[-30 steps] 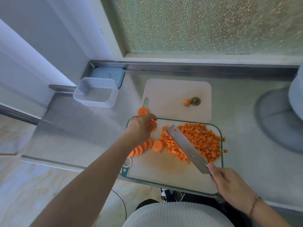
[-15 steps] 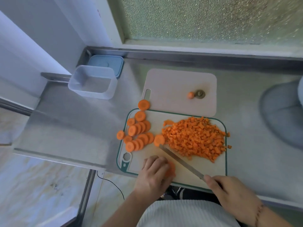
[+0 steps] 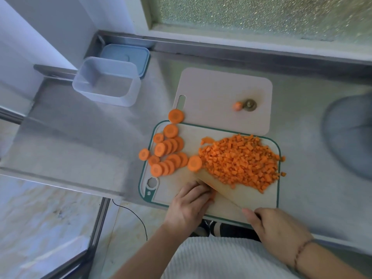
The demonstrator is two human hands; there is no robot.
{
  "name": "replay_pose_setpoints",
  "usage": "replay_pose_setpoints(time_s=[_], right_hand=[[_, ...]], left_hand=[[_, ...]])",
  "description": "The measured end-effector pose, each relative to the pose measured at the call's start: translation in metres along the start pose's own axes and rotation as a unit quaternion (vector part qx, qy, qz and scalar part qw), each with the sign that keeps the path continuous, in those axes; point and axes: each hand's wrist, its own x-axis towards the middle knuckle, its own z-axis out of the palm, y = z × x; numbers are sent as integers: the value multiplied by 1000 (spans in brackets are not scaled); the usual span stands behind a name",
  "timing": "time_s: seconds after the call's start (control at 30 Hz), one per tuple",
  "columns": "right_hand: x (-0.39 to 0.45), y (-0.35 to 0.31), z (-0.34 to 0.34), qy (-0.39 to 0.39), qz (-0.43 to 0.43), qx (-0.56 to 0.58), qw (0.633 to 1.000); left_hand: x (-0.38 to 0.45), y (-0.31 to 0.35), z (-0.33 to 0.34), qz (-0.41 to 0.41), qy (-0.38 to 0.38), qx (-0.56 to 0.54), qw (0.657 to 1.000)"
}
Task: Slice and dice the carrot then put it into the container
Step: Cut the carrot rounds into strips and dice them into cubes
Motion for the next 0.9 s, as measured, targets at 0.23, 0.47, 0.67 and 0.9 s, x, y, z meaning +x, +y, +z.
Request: replay_pose_setpoints(time_s=[0.23, 0.47, 0.67, 0.9], right_hand=[[-2, 8, 1, 24, -15, 60, 998], [-11, 0, 1, -9, 7, -26, 1000], [2, -18, 0, 2, -15, 1, 1000], [-20, -3, 5, -9, -4, 25, 1000]], left_hand=[[-3, 2, -4, 8, 12, 32, 999], [-4, 3, -1, -9, 24, 12, 1000], [-2, 4, -6, -9, 7, 16, 1000], [-11, 8, -9, -1, 2, 48, 999]])
